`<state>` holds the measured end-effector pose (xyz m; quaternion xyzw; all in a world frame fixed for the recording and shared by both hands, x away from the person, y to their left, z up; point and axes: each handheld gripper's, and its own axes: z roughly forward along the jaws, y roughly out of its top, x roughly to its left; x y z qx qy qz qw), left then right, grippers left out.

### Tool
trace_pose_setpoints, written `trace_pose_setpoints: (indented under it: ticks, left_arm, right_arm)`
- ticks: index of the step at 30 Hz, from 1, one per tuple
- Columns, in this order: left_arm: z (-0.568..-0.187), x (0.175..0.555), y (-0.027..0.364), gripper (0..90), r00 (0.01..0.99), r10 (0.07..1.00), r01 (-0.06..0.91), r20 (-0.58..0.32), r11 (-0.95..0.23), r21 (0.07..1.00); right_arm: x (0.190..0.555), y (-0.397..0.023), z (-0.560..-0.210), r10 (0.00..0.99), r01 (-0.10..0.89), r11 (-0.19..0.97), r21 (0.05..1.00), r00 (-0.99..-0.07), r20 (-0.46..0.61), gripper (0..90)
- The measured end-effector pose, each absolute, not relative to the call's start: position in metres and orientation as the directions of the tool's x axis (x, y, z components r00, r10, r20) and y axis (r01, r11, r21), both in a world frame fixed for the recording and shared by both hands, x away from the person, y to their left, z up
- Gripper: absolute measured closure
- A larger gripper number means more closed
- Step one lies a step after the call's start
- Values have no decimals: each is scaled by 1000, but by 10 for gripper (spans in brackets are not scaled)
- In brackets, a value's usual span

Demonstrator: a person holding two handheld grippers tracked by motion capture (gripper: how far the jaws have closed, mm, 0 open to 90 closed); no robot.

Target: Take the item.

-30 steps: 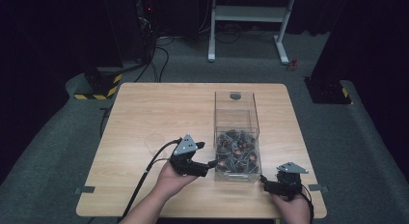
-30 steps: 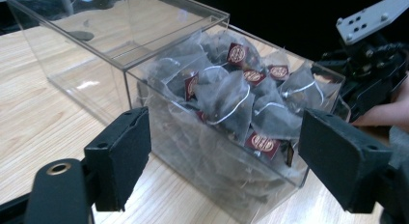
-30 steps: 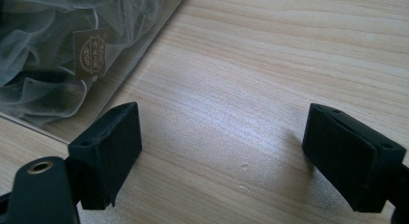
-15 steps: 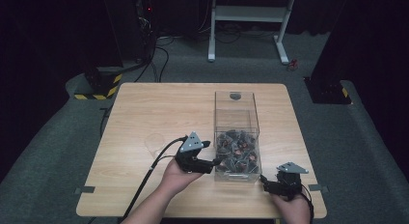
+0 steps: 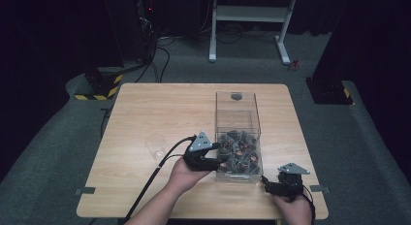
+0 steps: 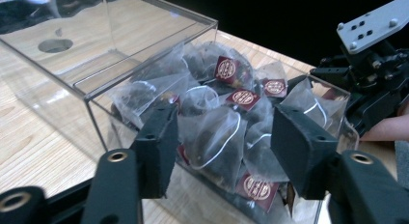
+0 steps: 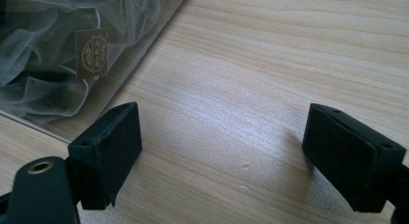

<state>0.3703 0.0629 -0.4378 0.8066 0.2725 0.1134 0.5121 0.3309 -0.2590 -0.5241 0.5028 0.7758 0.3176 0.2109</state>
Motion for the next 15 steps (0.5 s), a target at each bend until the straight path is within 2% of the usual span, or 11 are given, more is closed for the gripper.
trace_pose_setpoints:
  ticks: [6,15]
  left_arm:
    - [-438,371,59,572,820,565,318,-87,-325,891]
    - [-441,372,58,654,816,573,317,-76,-334,888]
  right_arm:
    - [331,-259,-524,913,646,294,705,-407,-8,138]
    - [331,-259,-524,912,646,295,704,-409,-7,138]
